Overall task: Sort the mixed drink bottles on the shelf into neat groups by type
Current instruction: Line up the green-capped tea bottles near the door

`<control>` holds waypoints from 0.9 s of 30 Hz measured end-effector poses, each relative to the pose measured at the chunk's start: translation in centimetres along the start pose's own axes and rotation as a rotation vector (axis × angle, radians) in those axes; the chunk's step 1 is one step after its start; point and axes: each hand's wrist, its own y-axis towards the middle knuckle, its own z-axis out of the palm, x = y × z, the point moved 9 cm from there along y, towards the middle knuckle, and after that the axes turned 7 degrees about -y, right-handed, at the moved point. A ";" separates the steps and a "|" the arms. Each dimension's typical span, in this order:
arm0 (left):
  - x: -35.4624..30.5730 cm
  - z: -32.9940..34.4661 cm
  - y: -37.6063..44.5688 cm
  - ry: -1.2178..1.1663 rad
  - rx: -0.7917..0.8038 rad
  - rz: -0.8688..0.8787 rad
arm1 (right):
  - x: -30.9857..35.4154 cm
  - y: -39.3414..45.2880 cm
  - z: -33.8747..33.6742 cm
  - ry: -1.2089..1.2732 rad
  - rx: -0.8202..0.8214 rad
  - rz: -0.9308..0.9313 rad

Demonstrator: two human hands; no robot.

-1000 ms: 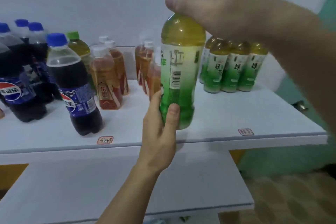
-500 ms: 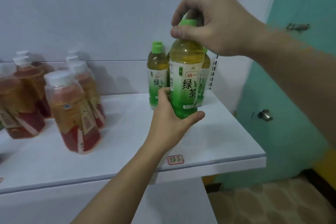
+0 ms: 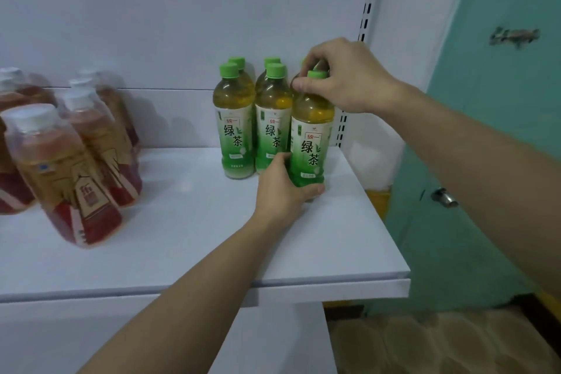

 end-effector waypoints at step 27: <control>-0.7 0.5 0.2 0.295 0.142 0.028 | 2.4 -1.1 -1.0 -0.174 -0.062 -0.043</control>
